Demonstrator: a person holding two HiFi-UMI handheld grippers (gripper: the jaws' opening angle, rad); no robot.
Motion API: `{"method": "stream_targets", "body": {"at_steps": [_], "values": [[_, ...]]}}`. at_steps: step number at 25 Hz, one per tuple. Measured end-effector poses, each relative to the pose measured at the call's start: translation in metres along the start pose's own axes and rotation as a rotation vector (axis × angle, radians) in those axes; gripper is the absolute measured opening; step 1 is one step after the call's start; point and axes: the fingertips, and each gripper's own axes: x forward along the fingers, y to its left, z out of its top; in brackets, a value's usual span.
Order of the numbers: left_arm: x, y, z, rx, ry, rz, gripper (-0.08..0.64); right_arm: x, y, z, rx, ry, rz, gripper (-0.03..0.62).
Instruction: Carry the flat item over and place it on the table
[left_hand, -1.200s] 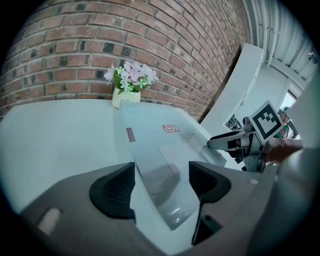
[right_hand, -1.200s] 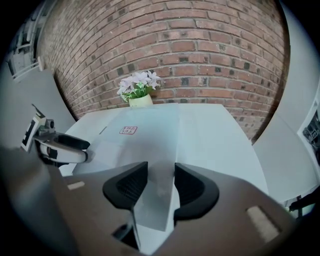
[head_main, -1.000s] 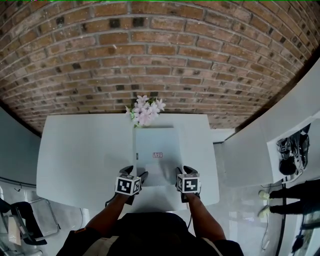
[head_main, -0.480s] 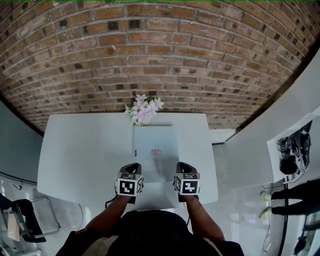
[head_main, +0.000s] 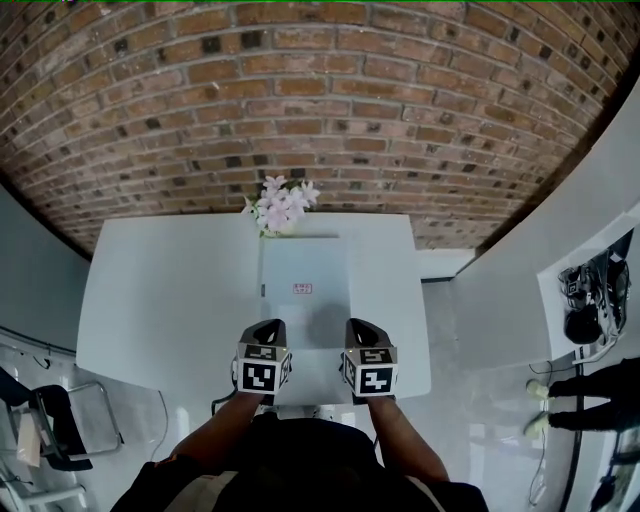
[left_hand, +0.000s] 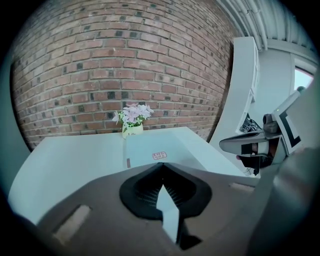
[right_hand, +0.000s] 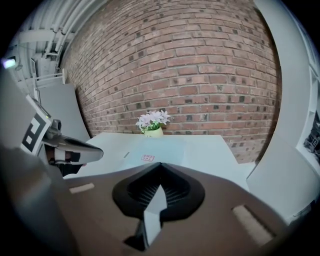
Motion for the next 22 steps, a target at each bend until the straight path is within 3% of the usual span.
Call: {"method": "stream_targets", "body": {"at_steps": [10,22], "values": [[-0.022,-0.038,-0.001,0.014,-0.025,0.051,0.003,-0.022,0.006,-0.004,-0.025,-0.056,0.117,0.001],[-0.072,-0.037,0.015,0.052,-0.123,0.034,0.003,-0.056,0.043,0.000,-0.007,-0.126,0.119,0.002]]}}
